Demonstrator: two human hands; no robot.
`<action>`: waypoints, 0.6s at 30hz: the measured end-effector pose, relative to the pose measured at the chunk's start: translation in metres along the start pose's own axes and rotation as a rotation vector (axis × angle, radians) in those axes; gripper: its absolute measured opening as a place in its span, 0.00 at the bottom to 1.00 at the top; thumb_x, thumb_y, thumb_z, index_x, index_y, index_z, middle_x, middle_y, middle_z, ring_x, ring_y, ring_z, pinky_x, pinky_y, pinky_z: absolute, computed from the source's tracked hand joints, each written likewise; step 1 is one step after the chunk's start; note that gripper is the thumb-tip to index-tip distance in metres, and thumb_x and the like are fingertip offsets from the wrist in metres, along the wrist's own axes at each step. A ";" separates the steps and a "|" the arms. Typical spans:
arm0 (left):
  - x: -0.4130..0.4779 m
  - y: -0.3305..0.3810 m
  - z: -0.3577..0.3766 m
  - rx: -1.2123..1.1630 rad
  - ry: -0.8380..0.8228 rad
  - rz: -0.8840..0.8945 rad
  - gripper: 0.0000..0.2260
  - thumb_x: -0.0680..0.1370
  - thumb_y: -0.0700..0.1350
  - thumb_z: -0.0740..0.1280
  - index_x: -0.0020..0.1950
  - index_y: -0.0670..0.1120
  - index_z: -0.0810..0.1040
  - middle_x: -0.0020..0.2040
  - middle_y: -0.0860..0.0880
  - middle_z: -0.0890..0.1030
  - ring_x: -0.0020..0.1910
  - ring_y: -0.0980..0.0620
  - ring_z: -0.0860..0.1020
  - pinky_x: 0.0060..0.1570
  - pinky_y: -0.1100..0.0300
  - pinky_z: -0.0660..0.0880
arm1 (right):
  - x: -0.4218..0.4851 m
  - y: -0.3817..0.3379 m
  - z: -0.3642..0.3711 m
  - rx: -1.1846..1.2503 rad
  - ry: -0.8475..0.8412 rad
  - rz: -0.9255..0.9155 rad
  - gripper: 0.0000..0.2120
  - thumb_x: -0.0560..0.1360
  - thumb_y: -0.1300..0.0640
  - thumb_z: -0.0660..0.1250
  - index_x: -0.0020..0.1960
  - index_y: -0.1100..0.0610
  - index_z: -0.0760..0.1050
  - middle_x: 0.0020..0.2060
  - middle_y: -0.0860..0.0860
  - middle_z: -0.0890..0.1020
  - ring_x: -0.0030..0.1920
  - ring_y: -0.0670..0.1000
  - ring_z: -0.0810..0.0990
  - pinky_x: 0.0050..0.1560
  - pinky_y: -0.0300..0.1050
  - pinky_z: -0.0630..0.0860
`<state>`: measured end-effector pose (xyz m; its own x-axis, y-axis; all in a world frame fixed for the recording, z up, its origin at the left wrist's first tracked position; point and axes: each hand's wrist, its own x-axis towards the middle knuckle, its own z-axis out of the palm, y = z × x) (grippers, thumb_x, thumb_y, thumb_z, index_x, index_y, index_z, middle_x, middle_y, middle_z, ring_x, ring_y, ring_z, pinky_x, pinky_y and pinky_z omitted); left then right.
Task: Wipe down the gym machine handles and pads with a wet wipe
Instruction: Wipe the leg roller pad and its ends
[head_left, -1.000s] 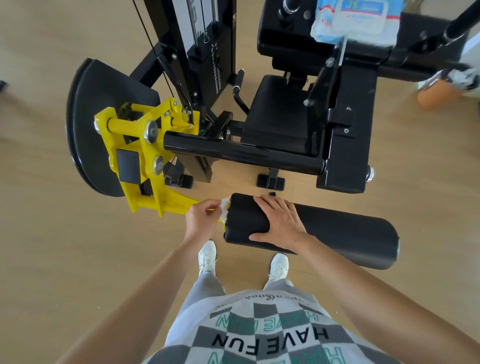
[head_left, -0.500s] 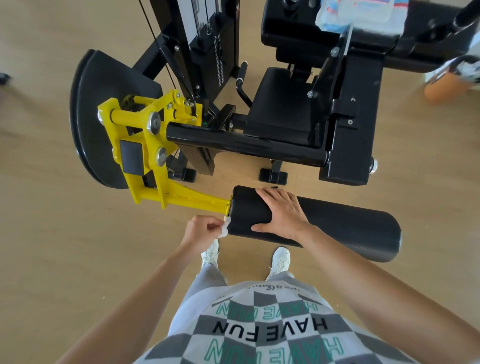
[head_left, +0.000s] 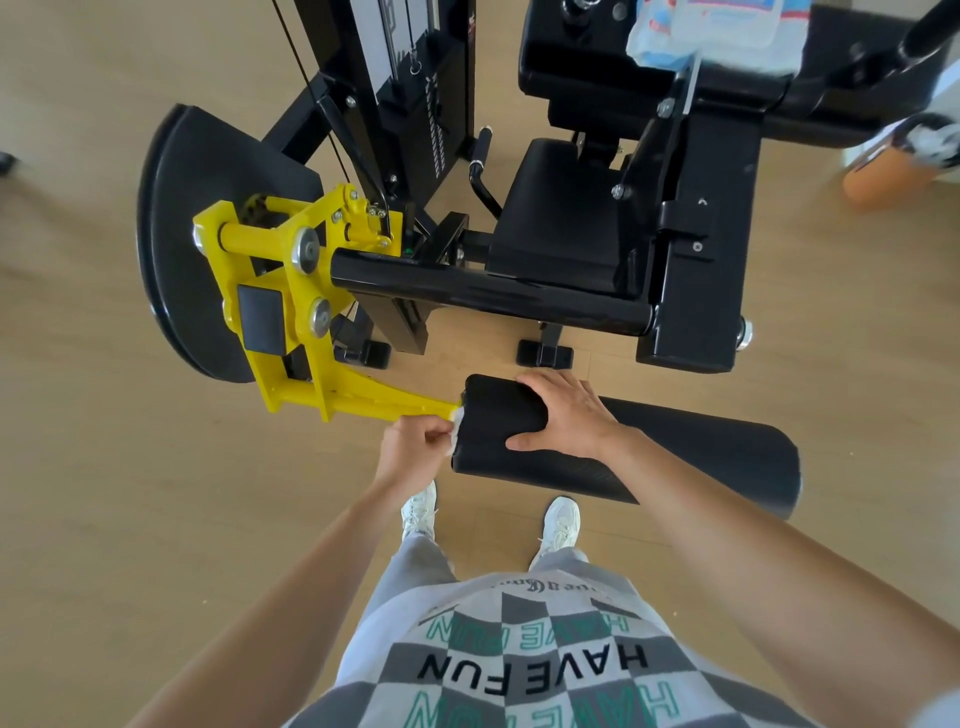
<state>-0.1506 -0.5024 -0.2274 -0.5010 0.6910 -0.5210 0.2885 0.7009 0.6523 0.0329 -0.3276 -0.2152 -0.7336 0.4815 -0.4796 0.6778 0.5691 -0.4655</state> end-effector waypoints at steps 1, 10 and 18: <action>-0.005 -0.005 0.000 0.008 -0.011 0.007 0.09 0.77 0.38 0.68 0.46 0.48 0.87 0.37 0.57 0.83 0.38 0.57 0.79 0.38 0.63 0.71 | -0.001 0.000 0.000 -0.019 0.007 0.000 0.45 0.67 0.29 0.72 0.77 0.48 0.63 0.74 0.47 0.67 0.74 0.53 0.63 0.75 0.57 0.60; -0.018 -0.020 -0.007 -0.077 0.012 -0.057 0.09 0.77 0.38 0.70 0.50 0.49 0.88 0.42 0.54 0.86 0.42 0.58 0.81 0.42 0.64 0.74 | -0.021 -0.007 0.017 -0.104 0.273 0.010 0.34 0.73 0.32 0.68 0.75 0.46 0.69 0.67 0.46 0.73 0.68 0.53 0.68 0.71 0.56 0.65; -0.001 0.020 -0.009 -0.147 0.290 -0.013 0.09 0.80 0.40 0.68 0.58 0.46 0.85 0.50 0.51 0.86 0.47 0.51 0.82 0.49 0.60 0.75 | -0.053 -0.031 0.056 -0.216 0.492 -0.068 0.28 0.75 0.43 0.70 0.72 0.51 0.72 0.70 0.53 0.74 0.70 0.57 0.72 0.71 0.60 0.68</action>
<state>-0.1513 -0.4910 -0.2092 -0.7214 0.5882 -0.3654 0.1699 0.6619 0.7300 0.0530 -0.4081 -0.2171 -0.7470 0.6644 -0.0248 0.6405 0.7090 -0.2951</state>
